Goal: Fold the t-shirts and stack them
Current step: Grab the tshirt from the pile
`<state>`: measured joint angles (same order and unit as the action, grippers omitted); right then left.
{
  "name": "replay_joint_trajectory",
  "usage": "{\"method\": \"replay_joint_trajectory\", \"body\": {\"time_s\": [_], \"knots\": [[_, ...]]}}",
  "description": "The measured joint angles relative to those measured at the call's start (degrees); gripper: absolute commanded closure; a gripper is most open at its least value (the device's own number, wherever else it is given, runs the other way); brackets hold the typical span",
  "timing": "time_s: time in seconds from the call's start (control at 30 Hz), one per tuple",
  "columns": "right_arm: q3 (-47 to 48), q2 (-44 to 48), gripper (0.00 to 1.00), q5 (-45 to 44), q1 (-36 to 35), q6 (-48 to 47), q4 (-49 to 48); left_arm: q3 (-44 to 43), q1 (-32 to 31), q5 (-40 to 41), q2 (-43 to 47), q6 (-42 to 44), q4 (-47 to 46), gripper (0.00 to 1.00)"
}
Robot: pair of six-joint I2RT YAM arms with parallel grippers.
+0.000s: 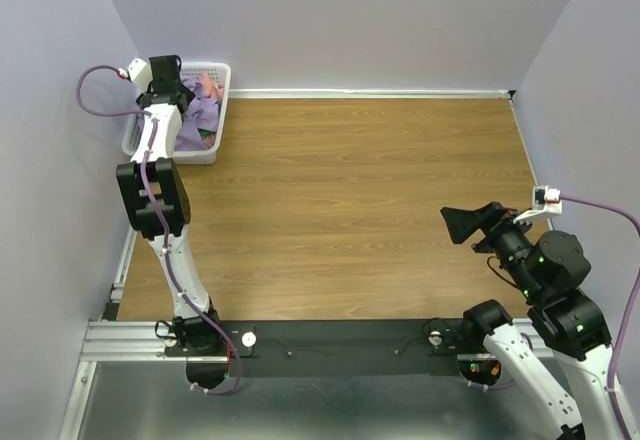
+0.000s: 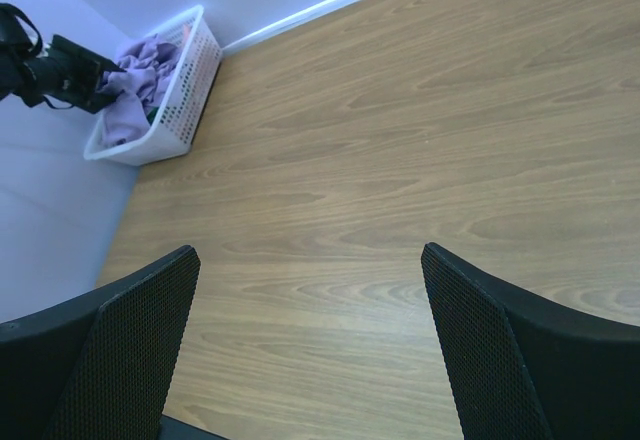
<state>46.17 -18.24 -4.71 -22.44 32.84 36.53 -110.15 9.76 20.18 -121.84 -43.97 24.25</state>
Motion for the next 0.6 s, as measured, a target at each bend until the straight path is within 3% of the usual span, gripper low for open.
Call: {"method": "replay_joint_trajectory", "body": {"time_s": [0.47, 0.6], "knots": [[-0.3, 0.4, 0.0, -0.3, 0.0, 0.6, 0.0, 4.7, 0.4, 2.9, 2.4, -0.2, 2.0, 0.97], [-0.3, 0.4, 0.0, -0.6, 0.0, 0.2, 0.0, 5.7, 0.4, 4.5, 4.7, 0.5, 2.3, 1.0]]}}
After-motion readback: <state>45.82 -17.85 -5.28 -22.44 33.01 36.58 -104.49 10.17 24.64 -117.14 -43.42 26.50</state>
